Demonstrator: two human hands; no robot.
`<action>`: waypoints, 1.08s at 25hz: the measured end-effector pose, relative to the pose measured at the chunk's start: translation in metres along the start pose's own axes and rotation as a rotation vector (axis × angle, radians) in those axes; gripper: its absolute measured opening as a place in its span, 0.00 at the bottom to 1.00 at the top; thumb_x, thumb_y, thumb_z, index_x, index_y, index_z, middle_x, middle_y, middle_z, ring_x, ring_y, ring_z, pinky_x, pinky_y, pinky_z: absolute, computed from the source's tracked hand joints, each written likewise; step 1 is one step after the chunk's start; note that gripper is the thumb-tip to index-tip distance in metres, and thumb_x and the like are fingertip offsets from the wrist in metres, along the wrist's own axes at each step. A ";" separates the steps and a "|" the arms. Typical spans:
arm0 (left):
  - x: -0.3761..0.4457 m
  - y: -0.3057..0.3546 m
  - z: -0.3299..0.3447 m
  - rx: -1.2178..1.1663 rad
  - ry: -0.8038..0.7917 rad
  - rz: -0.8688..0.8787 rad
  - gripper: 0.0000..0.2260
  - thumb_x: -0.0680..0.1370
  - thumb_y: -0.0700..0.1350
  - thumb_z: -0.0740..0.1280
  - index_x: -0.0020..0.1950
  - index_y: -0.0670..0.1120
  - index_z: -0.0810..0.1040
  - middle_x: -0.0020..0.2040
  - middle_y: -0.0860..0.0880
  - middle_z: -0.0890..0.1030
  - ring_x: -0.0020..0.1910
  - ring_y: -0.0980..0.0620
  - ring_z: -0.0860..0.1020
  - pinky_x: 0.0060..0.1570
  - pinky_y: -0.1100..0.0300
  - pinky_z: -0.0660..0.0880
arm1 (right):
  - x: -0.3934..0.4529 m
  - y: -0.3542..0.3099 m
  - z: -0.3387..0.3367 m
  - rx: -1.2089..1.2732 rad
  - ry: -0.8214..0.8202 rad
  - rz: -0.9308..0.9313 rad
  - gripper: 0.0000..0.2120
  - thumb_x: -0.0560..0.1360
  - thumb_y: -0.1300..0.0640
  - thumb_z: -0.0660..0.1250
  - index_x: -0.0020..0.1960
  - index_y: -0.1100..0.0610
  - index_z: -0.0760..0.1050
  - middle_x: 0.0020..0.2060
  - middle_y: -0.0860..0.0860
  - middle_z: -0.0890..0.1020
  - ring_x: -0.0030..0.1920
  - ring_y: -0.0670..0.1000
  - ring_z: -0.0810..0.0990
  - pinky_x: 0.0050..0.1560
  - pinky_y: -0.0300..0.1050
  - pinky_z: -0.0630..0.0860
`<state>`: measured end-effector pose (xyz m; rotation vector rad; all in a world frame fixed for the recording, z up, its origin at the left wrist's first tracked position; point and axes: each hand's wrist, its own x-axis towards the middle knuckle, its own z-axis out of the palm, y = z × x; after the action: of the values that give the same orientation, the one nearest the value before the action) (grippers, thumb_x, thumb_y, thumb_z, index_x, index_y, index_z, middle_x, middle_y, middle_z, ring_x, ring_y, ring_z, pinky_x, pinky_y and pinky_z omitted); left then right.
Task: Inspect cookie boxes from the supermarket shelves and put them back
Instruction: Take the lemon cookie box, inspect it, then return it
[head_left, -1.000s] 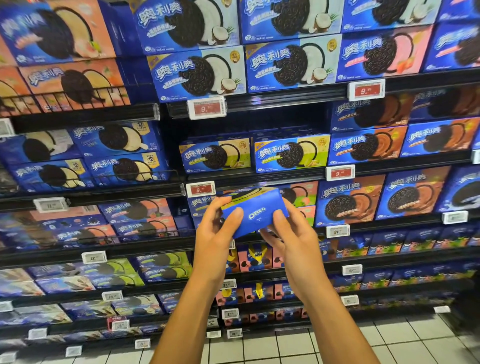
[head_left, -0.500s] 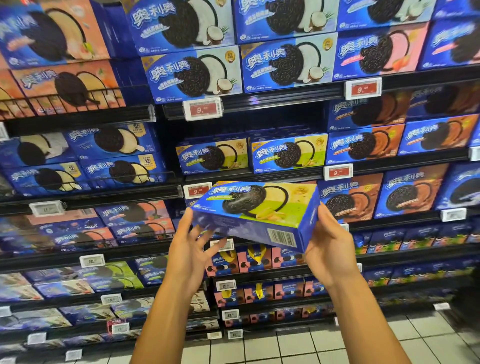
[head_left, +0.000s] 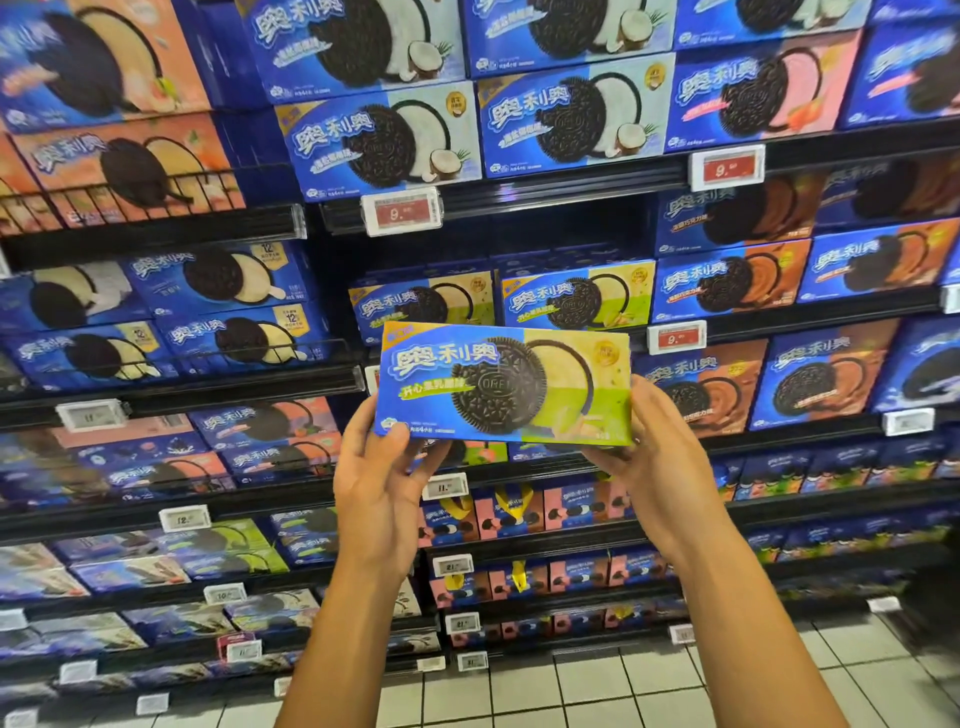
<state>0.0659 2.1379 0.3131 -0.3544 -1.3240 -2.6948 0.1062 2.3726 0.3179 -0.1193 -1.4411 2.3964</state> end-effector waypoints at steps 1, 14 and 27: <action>0.000 0.000 -0.001 -0.010 -0.006 0.008 0.22 0.74 0.40 0.66 0.68 0.44 0.71 0.63 0.43 0.78 0.53 0.47 0.81 0.52 0.49 0.80 | -0.001 0.002 -0.001 -0.020 -0.006 0.005 0.17 0.82 0.53 0.63 0.69 0.53 0.73 0.58 0.53 0.83 0.55 0.52 0.83 0.52 0.49 0.81; -0.030 0.005 0.042 0.645 -0.221 0.356 0.37 0.64 0.53 0.80 0.70 0.62 0.70 0.66 0.59 0.75 0.67 0.51 0.74 0.62 0.51 0.76 | 0.023 0.042 -0.003 -0.200 -0.014 0.129 0.14 0.85 0.60 0.56 0.67 0.56 0.76 0.64 0.60 0.79 0.60 0.55 0.78 0.56 0.50 0.78; -0.021 0.006 0.021 0.346 -0.106 0.167 0.37 0.68 0.44 0.76 0.72 0.61 0.65 0.63 0.60 0.78 0.63 0.54 0.78 0.56 0.59 0.78 | 0.010 0.023 -0.001 0.015 0.117 -0.058 0.16 0.83 0.60 0.61 0.67 0.46 0.75 0.57 0.51 0.83 0.52 0.51 0.82 0.50 0.50 0.80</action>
<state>0.0907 2.1508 0.3240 -0.5451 -1.6717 -2.2851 0.0915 2.3674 0.2984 -0.2071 -1.3548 2.3129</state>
